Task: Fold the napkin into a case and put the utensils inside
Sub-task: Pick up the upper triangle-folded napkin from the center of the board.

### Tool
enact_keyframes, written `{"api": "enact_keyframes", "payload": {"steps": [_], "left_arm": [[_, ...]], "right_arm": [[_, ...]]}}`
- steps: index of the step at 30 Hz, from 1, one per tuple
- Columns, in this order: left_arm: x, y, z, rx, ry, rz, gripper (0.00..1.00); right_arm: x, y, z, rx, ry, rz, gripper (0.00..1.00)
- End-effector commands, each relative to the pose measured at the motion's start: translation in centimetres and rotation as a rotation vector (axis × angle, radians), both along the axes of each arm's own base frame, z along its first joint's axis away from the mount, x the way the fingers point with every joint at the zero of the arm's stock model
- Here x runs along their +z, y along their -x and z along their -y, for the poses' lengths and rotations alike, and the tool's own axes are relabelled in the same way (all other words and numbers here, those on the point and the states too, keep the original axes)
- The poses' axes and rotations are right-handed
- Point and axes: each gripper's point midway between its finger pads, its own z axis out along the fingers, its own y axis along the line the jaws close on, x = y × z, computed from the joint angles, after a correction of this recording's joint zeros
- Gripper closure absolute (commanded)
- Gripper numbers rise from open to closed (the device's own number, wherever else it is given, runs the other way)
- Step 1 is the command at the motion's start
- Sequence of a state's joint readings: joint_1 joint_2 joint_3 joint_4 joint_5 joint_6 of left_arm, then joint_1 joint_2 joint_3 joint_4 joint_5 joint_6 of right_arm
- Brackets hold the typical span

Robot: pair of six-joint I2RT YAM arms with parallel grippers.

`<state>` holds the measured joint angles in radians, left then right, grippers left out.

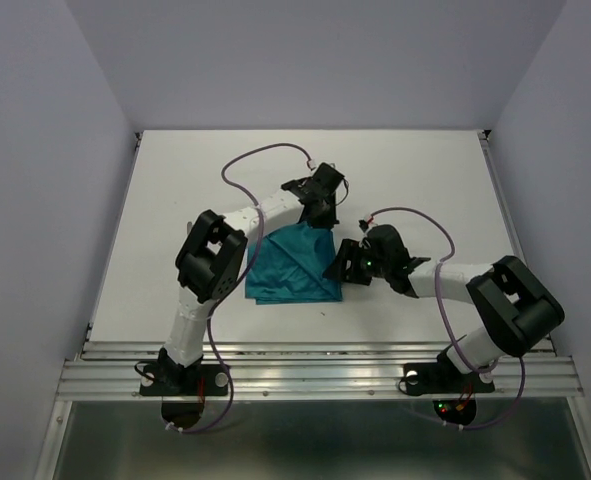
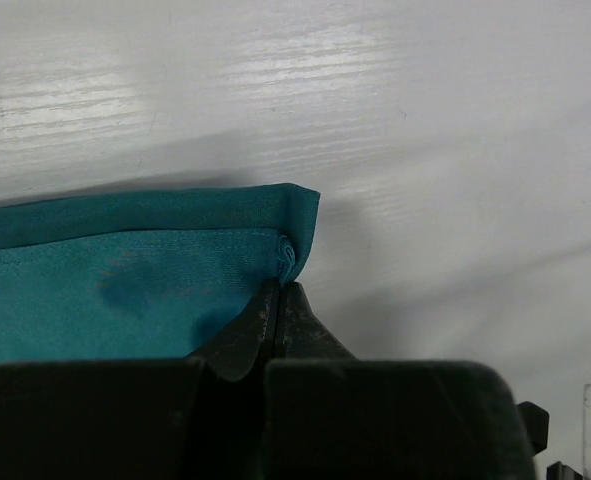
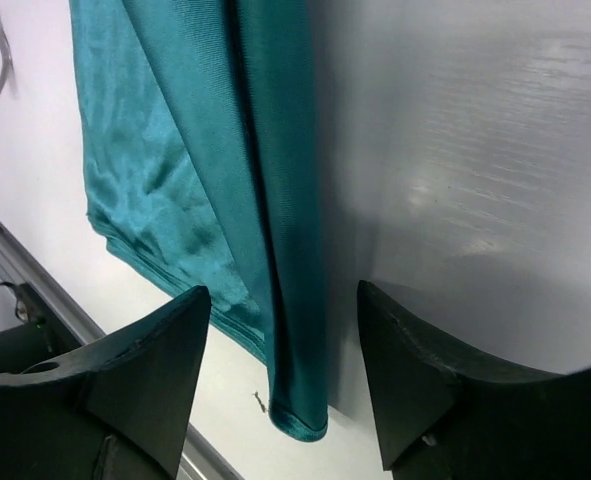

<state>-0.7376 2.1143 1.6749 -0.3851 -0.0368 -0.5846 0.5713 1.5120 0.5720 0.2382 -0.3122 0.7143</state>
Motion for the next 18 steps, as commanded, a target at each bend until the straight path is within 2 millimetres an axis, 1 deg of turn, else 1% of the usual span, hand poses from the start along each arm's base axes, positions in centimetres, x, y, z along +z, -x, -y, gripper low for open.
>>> {"api": "enact_keyframes", "payload": {"steps": [1, 3, 4, 6, 7, 9, 10, 12, 13, 15, 16, 18], "left_arm": [[5.7, -0.7, -0.2, 0.014, 0.093, 0.091, 1.0], [6.0, -0.8, -0.4, 0.016, 0.1, 0.095, 1.0], [5.9, -0.8, -0.5, 0.017, 0.102, 0.096, 1.0], [6.0, -0.9, -0.8, 0.021, 0.103, 0.097, 1.0], [6.0, -0.9, -0.8, 0.02, 0.101, 0.096, 1.0], [5.9, -0.9, -0.9, 0.02, 0.102, 0.096, 1.0], [5.8, -0.9, -0.8, 0.019, 0.101, 0.094, 1.0], [5.7, -0.8, -0.8, 0.019, 0.102, 0.091, 1.0], [5.9, -0.8, -0.8, 0.019, 0.104, 0.094, 1.0], [5.9, -0.9, -0.9, 0.021, 0.105, 0.095, 1.0], [6.1, -1.0, -0.9, 0.024, 0.109, 0.098, 1.0], [6.2, -1.1, -0.8, 0.022, 0.113, 0.1, 1.0]], "right_arm": [[-1.6, 1.0, 0.1, -0.007, -0.01, -0.028, 0.36], [-2.1, 1.2, 0.2, -0.02, -0.009, -0.043, 0.41], [-2.2, 1.2, 0.3, -0.025, -0.009, -0.045, 0.45], [-2.2, 1.1, 0.3, -0.036, -0.012, -0.048, 0.51], [-2.1, 1.0, 0.3, -0.038, -0.013, -0.046, 0.58], [-2.1, 0.7, 0.5, -0.059, -0.006, -0.042, 0.67], [-1.9, 0.6, 0.6, -0.07, -0.003, -0.041, 0.77], [-2.0, 0.3, 1.2, -0.102, 0.026, -0.039, 0.84], [-1.3, -0.2, 1.2, -0.118, 0.028, -0.021, 0.89], [-0.8, -0.8, 1.9, -0.152, 0.059, 0.0, 0.93], [-0.1, -1.5, 2.6, -0.191, 0.096, 0.027, 0.97], [0.5, -2.4, 3.7, -0.242, 0.153, 0.053, 0.99]]}}
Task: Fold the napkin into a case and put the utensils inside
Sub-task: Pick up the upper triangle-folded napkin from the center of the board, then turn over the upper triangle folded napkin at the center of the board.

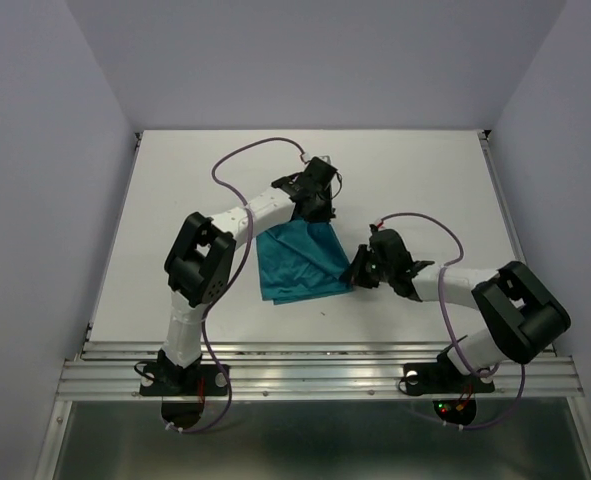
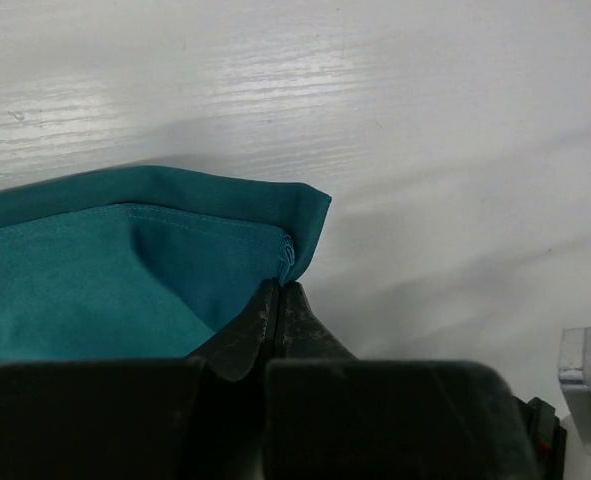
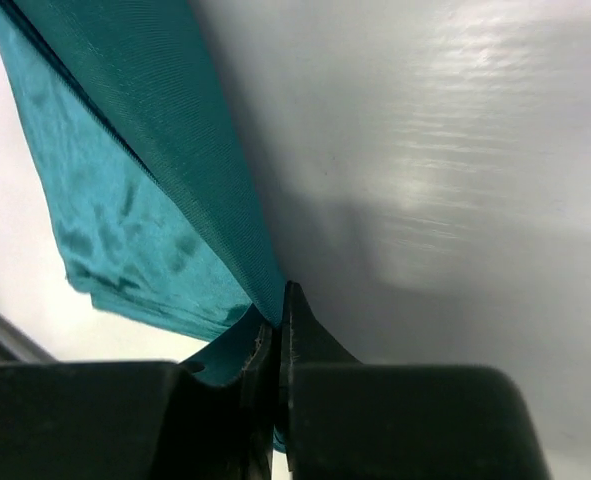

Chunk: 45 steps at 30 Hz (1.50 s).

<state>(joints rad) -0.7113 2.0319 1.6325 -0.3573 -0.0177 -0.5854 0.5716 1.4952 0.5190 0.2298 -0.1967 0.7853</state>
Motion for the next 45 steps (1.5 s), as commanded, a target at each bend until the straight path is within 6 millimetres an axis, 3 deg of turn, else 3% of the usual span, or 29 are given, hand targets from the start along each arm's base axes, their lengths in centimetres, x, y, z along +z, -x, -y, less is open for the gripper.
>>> {"api": "enact_keyframes", "payload": {"steps": [1, 2, 4, 5, 10, 21, 22, 23, 27, 34, 40, 45], "left_arm": [[3.8, -0.9, 0.2, 0.005, 0.065, 0.068, 1.0], [3.9, -1.1, 0.2, 0.005, 0.069, 0.07, 1.0], [4.7, -1.9, 0.4, 0.008, 0.08, 0.089, 1.0], [5.1, -2.0, 0.8, -0.004, 0.096, 0.089, 1.0], [7.7, -3.5, 2.6, -0.027, 0.175, 0.135, 1.0], [12.0, -7.2, 9.2, -0.1, 0.44, 0.223, 1.0], [13.5, -7.6, 9.7, -0.109, 0.465, 0.251, 1.0], [13.2, -7.9, 10.2, -0.118, 0.472, 0.252, 1.0], [15.1, -8.9, 11.9, -0.169, 0.52, 0.312, 1.0], [20.6, -8.8, 15.3, -0.31, 0.68, 0.442, 1.0], [20.4, -7.5, 16.0, -0.45, 0.805, 0.46, 1.0], [18.0, -6.3, 14.6, -0.556, 0.797, 0.453, 1.0]], "right_arm": [[2.1, -2.9, 3.4, -0.151, 0.193, 0.102, 0.99], [3.7, -3.9, 3.5, -0.171, 0.203, 0.147, 0.99], [4.2, -4.3, 5.2, -0.191, 0.299, 0.174, 0.99], [5.9, -5.0, 5.2, -0.2, 0.297, 0.216, 0.99], [8.9, -5.7, 7.3, -0.22, 0.406, 0.298, 0.99], [12.8, -6.2, 15.0, -0.407, 0.764, 0.359, 0.99], [13.2, -6.2, 15.5, -0.42, 0.789, 0.36, 0.99], [13.8, -6.2, 16.2, -0.446, 0.81, 0.36, 0.99], [16.5, -6.2, 19.1, -0.547, 0.907, 0.369, 0.99], [23.1, -5.6, 23.1, -0.699, 1.123, 0.432, 0.99], [23.2, -5.7, 23.9, -0.732, 1.213, 0.427, 0.99], [19.9, -5.8, 22.2, -0.66, 1.204, 0.387, 0.99]]}}
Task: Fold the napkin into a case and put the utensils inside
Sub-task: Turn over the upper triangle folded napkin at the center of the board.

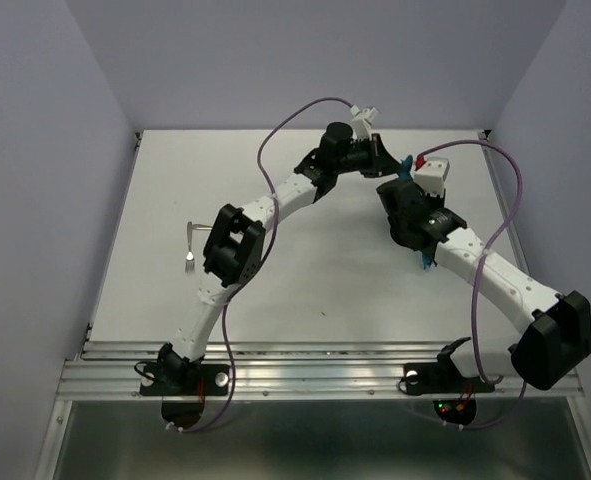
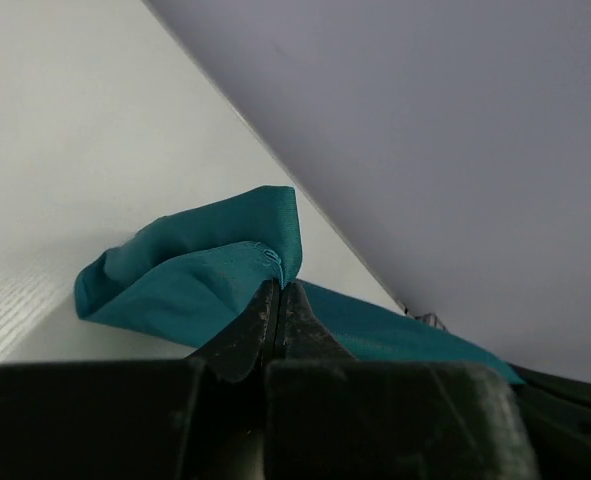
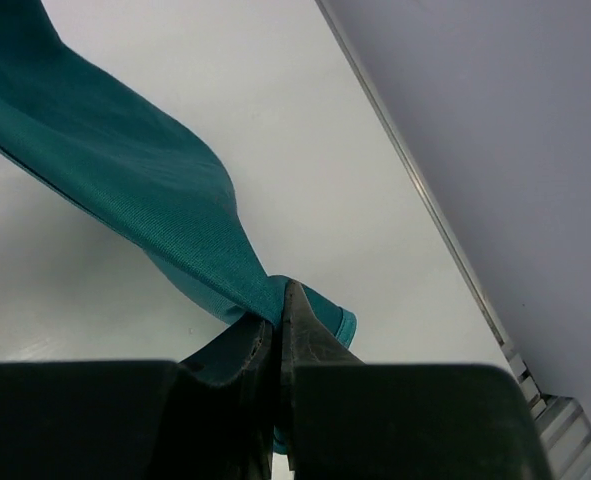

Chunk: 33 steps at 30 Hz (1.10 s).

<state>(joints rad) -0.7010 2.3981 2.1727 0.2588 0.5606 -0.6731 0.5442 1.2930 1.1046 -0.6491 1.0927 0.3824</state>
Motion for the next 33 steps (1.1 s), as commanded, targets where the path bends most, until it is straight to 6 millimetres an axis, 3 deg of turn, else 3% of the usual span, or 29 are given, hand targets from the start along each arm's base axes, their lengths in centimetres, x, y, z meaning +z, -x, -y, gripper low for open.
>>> {"api": "enact_keyframes", "payload": {"steps": [1, 2, 7, 12, 16, 19, 20, 22, 23, 27, 28, 33], "left_arm": [[2.7, -0.1, -2.9, -0.046, 0.056, 0.144, 1.0], [1.6, 0.5, -3.7, -0.053, 0.037, 0.134, 1.0], [0.4, 1.1, -7.6, -0.036, 0.008, 0.151, 1.0], [-0.9, 1.4, -10.6, -0.003, -0.023, 0.145, 1.0], [-2.6, 2.0, -13.3, 0.043, -0.055, 0.107, 1.0], [-2.0, 2.2, -14.2, 0.07, -0.06, 0.11, 1.0], [-0.6, 2.2, -14.6, 0.095, -0.054, 0.133, 1.0], [0.0, 2.2, -15.1, 0.124, -0.08, 0.119, 1.0], [1.6, 1.8, -15.5, 0.161, -0.083, 0.147, 1.0], [4.3, 1.1, -16.8, 0.251, -0.125, 0.157, 1.0], [5.3, 0.9, -17.3, 0.281, -0.135, 0.157, 1.0], [7.2, 0.4, -19.2, 0.378, -0.176, 0.153, 1.0]], "right_arm": [[-1.5, 0.9, -0.3, -0.018, 0.036, -0.035, 0.99], [-2.3, 1.1, -0.8, -0.003, 0.022, -0.05, 0.99], [-5.6, 1.9, -5.0, 0.101, -0.057, -0.103, 0.99], [-6.9, 2.1, -8.5, 0.192, -0.11, -0.131, 0.99], [-7.5, 2.3, -9.3, 0.21, -0.151, -0.145, 0.99], [-6.5, 2.2, -9.3, 0.214, -0.169, -0.116, 0.99], [-5.6, 2.2, -9.5, 0.232, -0.193, -0.092, 0.99], [-4.2, 1.8, -10.4, 0.291, -0.229, -0.061, 0.99], [-3.8, 1.8, -11.3, 0.333, -0.269, -0.061, 0.99], [-1.2, 1.7, -14.8, 0.479, -0.395, -0.056, 0.99], [-0.6, 1.7, -16.5, 0.537, -0.433, -0.071, 0.99], [1.6, 2.0, -20.3, 0.663, -0.526, -0.087, 0.99]]}}
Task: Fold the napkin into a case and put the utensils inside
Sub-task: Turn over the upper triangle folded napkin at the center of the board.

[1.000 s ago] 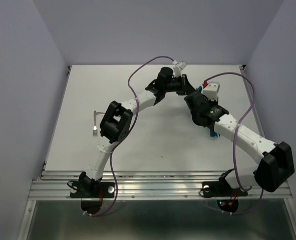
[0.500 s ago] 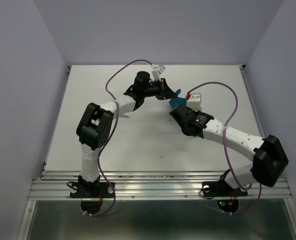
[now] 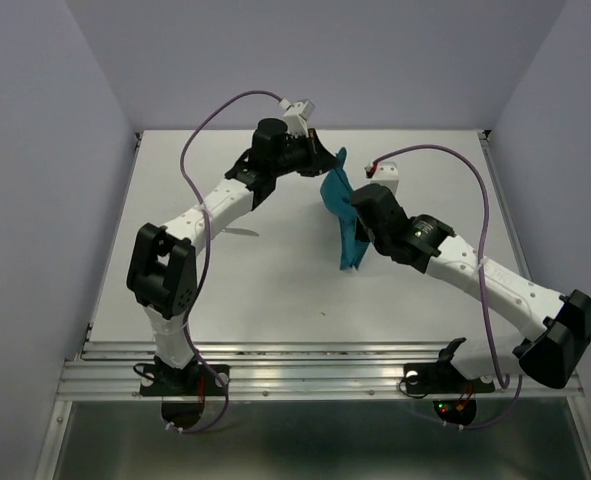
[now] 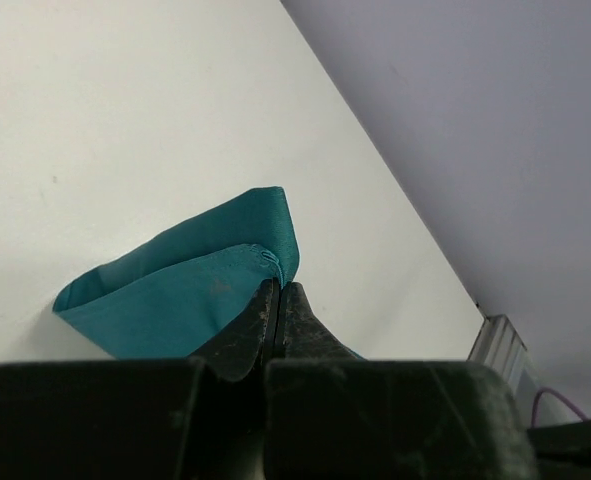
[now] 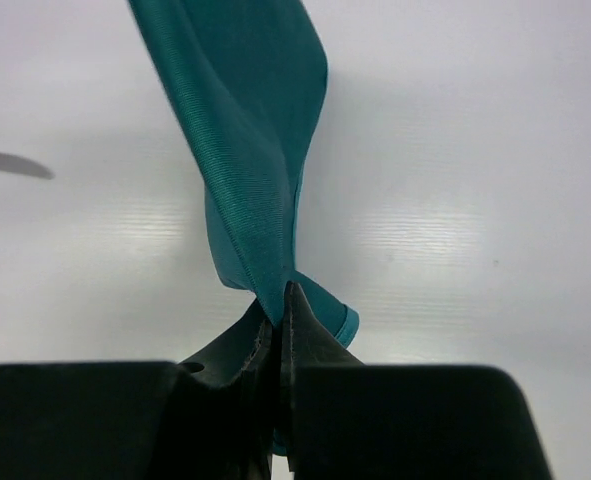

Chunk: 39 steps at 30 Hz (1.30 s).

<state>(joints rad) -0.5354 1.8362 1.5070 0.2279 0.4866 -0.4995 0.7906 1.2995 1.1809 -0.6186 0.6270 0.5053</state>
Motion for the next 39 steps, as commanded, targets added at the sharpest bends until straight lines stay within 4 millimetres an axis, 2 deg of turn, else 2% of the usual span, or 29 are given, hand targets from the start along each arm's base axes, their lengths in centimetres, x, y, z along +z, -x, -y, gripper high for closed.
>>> {"api": "enact_keyframes", "payload": {"steps": [1, 2, 4, 7, 12, 16, 18, 19, 20, 21, 23, 25, 26, 29, 31, 33, 34, 35, 37, 38, 39], "left_arm": [[5.8, -1.8, -3.8, 0.174, -0.024, 0.109, 1.0], [6.5, -1.9, -4.2, 0.194, -0.021, 0.116, 1.0], [6.5, -2.2, -4.9, 0.219, -0.029, 0.112, 1.0], [6.8, -2.6, -5.5, 0.239, -0.041, 0.118, 1.0], [5.6, -3.5, -4.7, 0.223, -0.05, 0.099, 1.0], [4.3, -4.3, -3.2, 0.184, -0.042, 0.073, 1.0], [3.7, -5.0, -1.8, 0.154, -0.036, 0.062, 1.0], [3.5, -5.3, -0.5, 0.132, -0.03, 0.062, 1.0], [3.6, -5.4, 0.3, 0.114, -0.023, 0.065, 1.0], [3.5, -5.1, 1.4, 0.065, -0.008, 0.059, 1.0], [4.5, -4.5, 4.6, -0.043, 0.059, 0.072, 1.0], [5.2, -4.2, 6.8, -0.099, 0.084, 0.091, 1.0], [6.1, -4.0, 8.8, -0.137, 0.107, 0.113, 1.0], [7.4, -3.7, 11.5, -0.214, 0.162, 0.14, 1.0], [7.4, -3.0, 12.4, -0.278, 0.204, 0.145, 1.0], [6.4, -2.6, 12.0, -0.327, 0.224, 0.148, 1.0], [6.7, -2.4, 11.8, -0.344, 0.253, 0.195, 1.0], [4.5, -2.1, 11.0, -0.345, 0.235, 0.153, 1.0], [2.8, -2.5, 9.8, -0.341, 0.211, 0.172, 1.0], [0.5, -2.0, 9.1, -0.351, 0.187, 0.133, 1.0], [-0.4, -2.1, 8.3, -0.349, 0.176, 0.136, 1.0]], "right_arm": [[3.0, 0.4, -4.3, 0.157, -0.127, 0.006, 0.99], [3.4, 0.6, -4.8, 0.178, -0.151, 0.004, 0.99], [4.1, 0.8, -5.7, 0.204, -0.184, 0.01, 0.99], [4.0, 0.9, -5.9, 0.206, -0.199, 0.006, 0.99], [2.8, -0.1, -3.8, 0.096, -0.124, 0.034, 0.99], [1.5, -1.7, 0.0, -0.015, -0.025, 0.045, 0.99], [1.0, -2.4, 2.5, -0.078, 0.011, 0.044, 0.99], [1.3, -3.0, 4.9, -0.129, 0.023, 0.053, 0.99], [1.5, -3.2, 6.2, -0.16, 0.035, 0.059, 0.99], [1.5, -3.4, 7.5, -0.189, 0.058, 0.064, 0.99], [2.5, -3.6, 10.9, -0.278, 0.127, 0.097, 0.99], [3.5, -3.5, 12.9, -0.336, 0.179, 0.12, 0.99], [4.1, -3.5, 14.4, -0.384, 0.217, 0.135, 0.99], [5.4, -3.2, 15.9, -0.432, 0.257, 0.161, 0.99], [5.4, -3.0, 16.1, -0.434, 0.278, 0.154, 0.99], [5.0, -2.9, 16.0, -0.415, 0.285, 0.147, 0.99], [4.7, -2.9, 15.9, -0.405, 0.279, 0.144, 0.99], [3.7, -2.7, 15.5, -0.374, 0.272, 0.12, 0.99], [2.6, -2.4, 14.5, -0.341, 0.234, 0.096, 0.99], [1.2, -2.1, 13.7, -0.304, 0.221, 0.065, 0.99], [0.5, -1.8, 12.4, -0.264, 0.213, 0.055, 0.99]]}}
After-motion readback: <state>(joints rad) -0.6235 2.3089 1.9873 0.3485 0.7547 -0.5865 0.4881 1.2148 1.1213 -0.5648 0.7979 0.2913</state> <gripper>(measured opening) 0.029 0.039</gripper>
